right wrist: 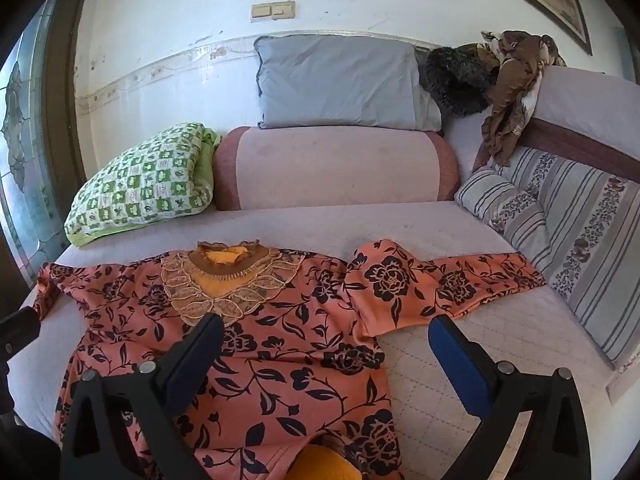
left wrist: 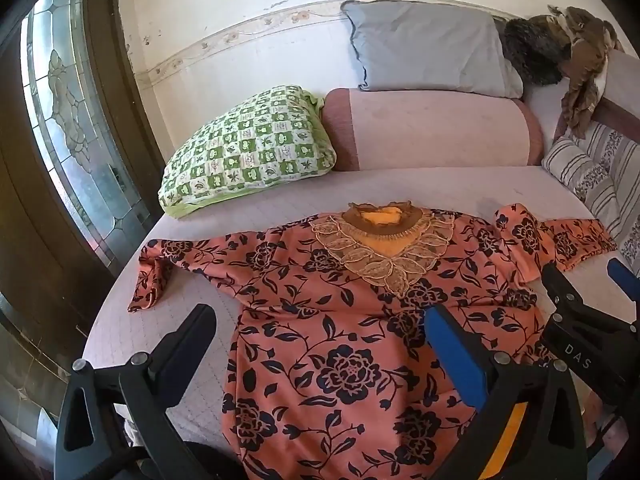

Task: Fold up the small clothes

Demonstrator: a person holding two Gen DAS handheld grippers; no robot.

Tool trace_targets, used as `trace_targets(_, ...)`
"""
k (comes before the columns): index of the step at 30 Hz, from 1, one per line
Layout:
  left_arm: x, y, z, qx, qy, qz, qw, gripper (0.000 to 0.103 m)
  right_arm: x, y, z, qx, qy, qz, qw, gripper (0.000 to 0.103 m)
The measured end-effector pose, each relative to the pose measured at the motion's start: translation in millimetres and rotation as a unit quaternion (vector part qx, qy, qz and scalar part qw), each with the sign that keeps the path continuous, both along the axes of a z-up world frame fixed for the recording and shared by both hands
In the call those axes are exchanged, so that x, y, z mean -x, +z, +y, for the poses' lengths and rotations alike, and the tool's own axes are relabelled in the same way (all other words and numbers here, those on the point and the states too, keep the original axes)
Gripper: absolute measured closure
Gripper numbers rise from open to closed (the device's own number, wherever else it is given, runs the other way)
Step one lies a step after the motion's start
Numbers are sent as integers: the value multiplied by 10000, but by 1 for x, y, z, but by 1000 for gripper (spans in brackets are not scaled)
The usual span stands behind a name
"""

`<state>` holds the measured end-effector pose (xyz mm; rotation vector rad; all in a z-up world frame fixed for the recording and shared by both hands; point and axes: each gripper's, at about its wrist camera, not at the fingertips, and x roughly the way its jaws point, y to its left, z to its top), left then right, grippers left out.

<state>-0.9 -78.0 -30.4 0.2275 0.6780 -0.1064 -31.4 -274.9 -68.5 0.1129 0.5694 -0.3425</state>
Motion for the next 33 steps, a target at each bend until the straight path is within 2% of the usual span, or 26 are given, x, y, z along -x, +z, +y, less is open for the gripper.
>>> trace_targets(14, 0, -5, 4, 25, -7, 58, 10000, 0, -1, -2, -1, 60, -7, 4, 10000, 0)
trace_targets(25, -6, -19, 0, 16, -33, 192, 9998, 0, -2, -8, 1, 63, -32, 53, 10000, 0)
trace_targets(33, -24, -58, 11, 144, 109, 974, 9951, 0, -8, -23, -19, -66, -159, 134, 9998, 0)
